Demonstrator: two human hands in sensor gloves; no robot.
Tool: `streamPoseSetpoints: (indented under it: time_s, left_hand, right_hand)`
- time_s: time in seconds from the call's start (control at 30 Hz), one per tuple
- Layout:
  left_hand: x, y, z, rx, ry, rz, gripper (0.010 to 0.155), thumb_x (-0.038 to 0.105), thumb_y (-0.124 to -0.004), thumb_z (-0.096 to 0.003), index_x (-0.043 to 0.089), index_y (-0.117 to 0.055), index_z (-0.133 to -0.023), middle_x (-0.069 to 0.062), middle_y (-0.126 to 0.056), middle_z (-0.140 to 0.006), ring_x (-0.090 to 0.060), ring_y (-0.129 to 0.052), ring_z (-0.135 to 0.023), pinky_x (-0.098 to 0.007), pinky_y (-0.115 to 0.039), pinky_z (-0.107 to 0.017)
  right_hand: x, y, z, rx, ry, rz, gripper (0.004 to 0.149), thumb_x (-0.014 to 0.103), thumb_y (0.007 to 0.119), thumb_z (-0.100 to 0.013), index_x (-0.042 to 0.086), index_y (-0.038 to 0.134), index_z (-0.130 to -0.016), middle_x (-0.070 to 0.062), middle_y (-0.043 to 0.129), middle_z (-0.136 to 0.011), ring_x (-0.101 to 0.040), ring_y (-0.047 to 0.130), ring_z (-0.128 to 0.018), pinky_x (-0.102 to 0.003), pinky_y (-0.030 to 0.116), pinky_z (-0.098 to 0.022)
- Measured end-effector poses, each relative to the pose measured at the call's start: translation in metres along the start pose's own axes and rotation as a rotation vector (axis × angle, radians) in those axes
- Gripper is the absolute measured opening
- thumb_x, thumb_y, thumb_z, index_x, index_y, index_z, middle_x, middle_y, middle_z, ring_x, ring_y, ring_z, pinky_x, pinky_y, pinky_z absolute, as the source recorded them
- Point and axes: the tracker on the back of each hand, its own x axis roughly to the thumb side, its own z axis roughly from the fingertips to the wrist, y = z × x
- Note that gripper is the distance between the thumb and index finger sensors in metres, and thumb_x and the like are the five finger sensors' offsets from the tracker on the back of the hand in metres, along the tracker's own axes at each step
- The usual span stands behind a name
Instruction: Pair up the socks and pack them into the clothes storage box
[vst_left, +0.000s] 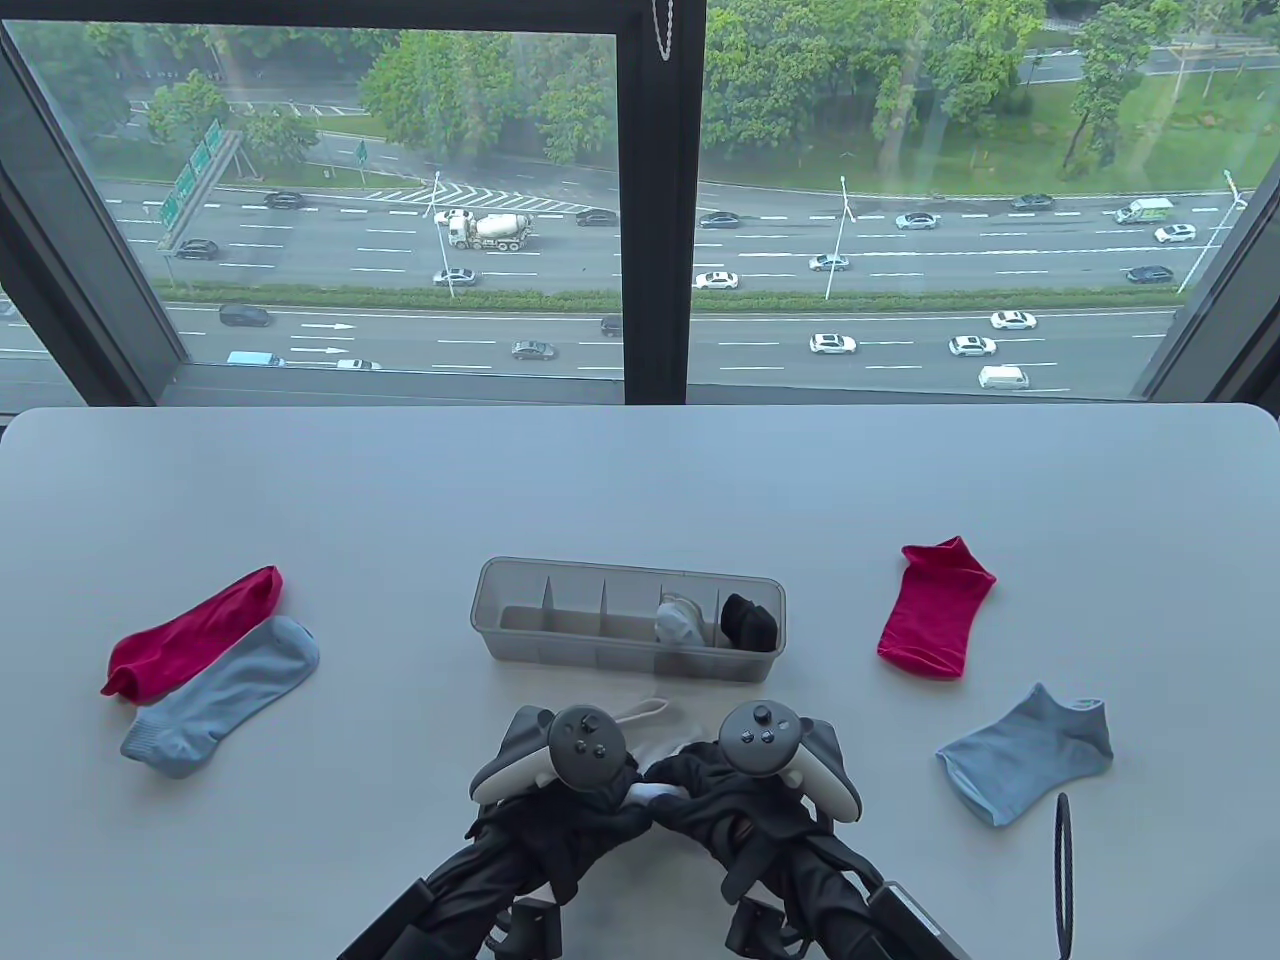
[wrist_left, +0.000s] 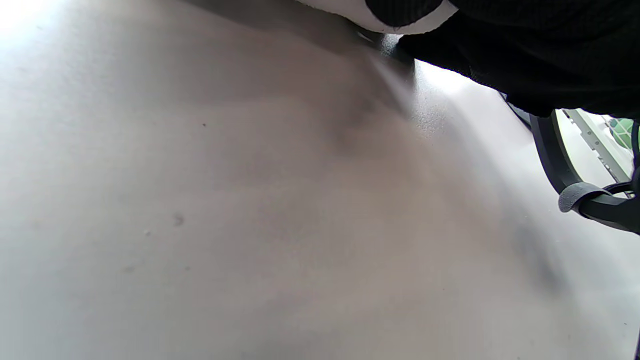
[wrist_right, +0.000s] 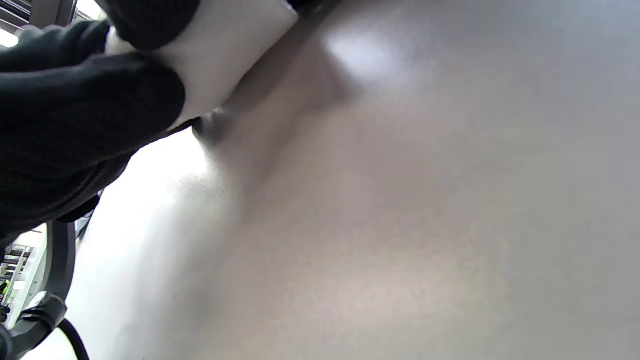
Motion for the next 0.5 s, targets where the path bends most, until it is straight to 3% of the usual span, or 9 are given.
streamPoseSetpoints:
  time_s: [0.07,0.13,0.2,0.27,0.3,0.37,0.4,0.43,0.5]
  left_hand:
    - [0.0001,0.0005,0.0002,0.019,0.011,-0.003,0.051,0.032,-0.062,-0.0582,0.002,-0.045,-0.095,-0.024,-0.018,-0.112,-0.054,-0.012,-0.104,-0.072,-0.020,-0.073]
    - [-0.0018,0.0012,0.0021,0.065,0.024,-0.011,0.068,0.034,-0.064,-0.0578,0.009,-0.023,-0.106,-0.028,-0.015,-0.114,-0.056,-0.014,-0.104,-0.074,-0.021,-0.074]
    - [-0.0017,0.0025,0.0033,0.085,-0.014,0.014,0.058,0.033,-0.063,-0.0586,0.014,-0.042,-0.109,-0.028,-0.022,-0.116,-0.056,-0.019,-0.105,-0.074,-0.023,-0.074]
    - [0.0001,0.0050,0.0047,0.131,-0.013,0.000,0.050,0.032,-0.064,-0.0578,0.007,-0.061,-0.100,-0.026,-0.035,-0.116,-0.056,-0.027,-0.106,-0.074,-0.027,-0.074]
    - [0.0001,0.0056,0.0047,0.125,-0.011,-0.001,0.048,0.032,-0.063,-0.0577,0.005,-0.063,-0.098,-0.026,-0.037,-0.115,-0.056,-0.027,-0.106,-0.074,-0.027,-0.074]
    - [-0.0020,0.0046,0.0041,0.093,-0.014,0.019,0.047,0.031,-0.058,-0.0585,0.002,-0.060,-0.095,-0.026,-0.033,-0.115,-0.056,-0.024,-0.106,-0.074,-0.026,-0.074]
    - [-0.0027,0.0043,0.0035,0.079,-0.014,0.024,0.047,0.031,-0.056,-0.0587,0.000,-0.058,-0.094,-0.026,-0.030,-0.114,-0.055,-0.022,-0.105,-0.074,-0.025,-0.073]
    - [-0.0032,0.0040,0.0034,0.058,-0.005,0.031,0.047,0.032,-0.055,-0.0587,0.000,-0.056,-0.094,-0.026,-0.028,-0.114,-0.055,-0.020,-0.105,-0.074,-0.024,-0.073]
    - [-0.0028,0.0042,0.0032,0.061,-0.002,0.027,0.048,0.034,-0.059,-0.0580,0.001,-0.053,-0.093,-0.027,-0.024,-0.114,-0.056,-0.018,-0.104,-0.074,-0.023,-0.073]
  right_hand:
    - [-0.0002,0.0006,-0.0006,0.015,0.001,-0.028,0.043,0.046,0.059,-0.051,0.030,0.063,-0.090,-0.011,0.024,-0.110,-0.030,0.002,-0.099,-0.050,0.006,-0.072]
    - [-0.0013,0.0007,-0.0009,0.029,-0.003,-0.051,0.043,0.047,0.054,-0.053,0.026,0.066,-0.088,-0.011,0.025,-0.109,-0.029,0.000,-0.099,-0.049,0.004,-0.072]
    - [-0.0019,-0.0009,-0.0007,0.012,0.002,-0.071,0.044,0.047,0.050,-0.054,0.024,0.068,-0.086,-0.011,0.028,-0.109,-0.028,0.002,-0.099,-0.049,0.004,-0.072]
    - [-0.0021,-0.0016,-0.0008,0.011,0.006,-0.079,0.045,0.048,0.050,-0.054,0.022,0.067,-0.086,-0.012,0.029,-0.108,-0.028,0.003,-0.100,-0.049,0.005,-0.072]
    - [-0.0018,-0.0007,-0.0006,0.003,0.007,-0.073,0.049,0.050,0.050,-0.053,0.021,0.061,-0.091,-0.012,0.028,-0.109,-0.028,0.003,-0.100,-0.049,0.005,-0.072]
    - [-0.0018,0.0003,-0.0007,0.023,-0.012,-0.052,0.069,0.056,0.057,-0.049,0.026,0.030,-0.105,-0.012,0.023,-0.110,-0.030,0.000,-0.099,-0.050,0.004,-0.072]
    - [-0.0018,0.0004,-0.0007,0.022,-0.009,-0.054,0.066,0.054,0.060,-0.050,0.032,0.031,-0.105,-0.012,0.023,-0.110,-0.030,0.000,-0.099,-0.050,0.004,-0.072]
    - [-0.0010,0.0002,0.0001,0.010,-0.004,-0.049,0.054,0.050,0.061,-0.051,0.036,0.043,-0.100,-0.011,0.025,-0.110,-0.030,0.001,-0.099,-0.050,0.004,-0.072]
    - [0.0000,-0.0011,0.0008,-0.016,-0.007,-0.038,0.044,0.049,0.060,-0.051,0.034,0.057,-0.093,-0.010,0.028,-0.110,-0.030,0.004,-0.101,-0.051,0.007,-0.073]
